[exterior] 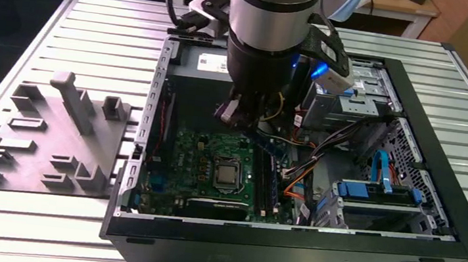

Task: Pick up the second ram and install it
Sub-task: 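Insert the second ram into the second slot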

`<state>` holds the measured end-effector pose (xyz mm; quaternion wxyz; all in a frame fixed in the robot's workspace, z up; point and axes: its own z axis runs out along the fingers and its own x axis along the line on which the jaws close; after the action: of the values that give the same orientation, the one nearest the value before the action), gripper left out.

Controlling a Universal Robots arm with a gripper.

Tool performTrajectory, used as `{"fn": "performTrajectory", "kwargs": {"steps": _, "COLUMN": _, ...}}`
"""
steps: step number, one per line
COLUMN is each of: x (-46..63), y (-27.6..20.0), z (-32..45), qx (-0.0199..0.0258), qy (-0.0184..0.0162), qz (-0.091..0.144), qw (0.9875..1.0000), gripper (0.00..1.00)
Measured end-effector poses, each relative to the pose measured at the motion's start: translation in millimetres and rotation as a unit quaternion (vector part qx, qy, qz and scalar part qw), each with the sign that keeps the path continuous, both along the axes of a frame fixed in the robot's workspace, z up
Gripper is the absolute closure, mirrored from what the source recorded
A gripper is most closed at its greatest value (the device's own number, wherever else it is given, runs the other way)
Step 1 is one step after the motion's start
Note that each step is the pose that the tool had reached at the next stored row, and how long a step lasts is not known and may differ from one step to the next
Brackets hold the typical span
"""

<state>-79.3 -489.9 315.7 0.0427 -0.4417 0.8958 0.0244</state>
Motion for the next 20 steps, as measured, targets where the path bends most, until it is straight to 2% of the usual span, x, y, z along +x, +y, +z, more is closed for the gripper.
{"fn": "performTrajectory", "kwargs": {"steps": 5, "x": 0.0, "y": 0.0, "z": -0.8, "qx": 0.0000, "qy": 0.0000, "qz": -0.046, "qw": 0.9990, "gripper": 0.89}}
{"fn": "performTrajectory", "kwargs": {"steps": 7, "x": 0.0, "y": 0.0, "z": -1.1, "qx": 0.0000, "qy": 0.0000, "qz": -0.064, "qw": 0.9980, "gripper": 0.89}}
{"fn": "performTrajectory", "kwargs": {"steps": 10, "x": 0.0, "y": 0.0, "z": -1.6, "qx": 0.0001, "qy": 0.0000, "qz": -0.091, "qw": 0.9958, "gripper": 0.89}}
{"fn": "performTrajectory", "kwargs": {"steps": 13, "x": 0.0, "y": 0.0, "z": -2.2, "qx": 0.0000, "qy": 0.0000, "qz": -0.118, "qw": 0.9930, "gripper": 0.89}}
{"fn": "performTrajectory", "kwargs": {"steps": 15, "x": 0.0, "y": 0.0, "z": -2.6, "qx": 0.0000, "qy": 0.0000, "qz": -0.137, "qw": 0.9906, "gripper": 0.89}}
{"fn": "performTrajectory", "kwargs": {"steps": 20, "x": 0.0, "y": 0.0, "z": -3.7, "qx": 0.0000, "qy": 0.0000, "qz": -0.181, "qw": 0.9835, "gripper": 0.89}}
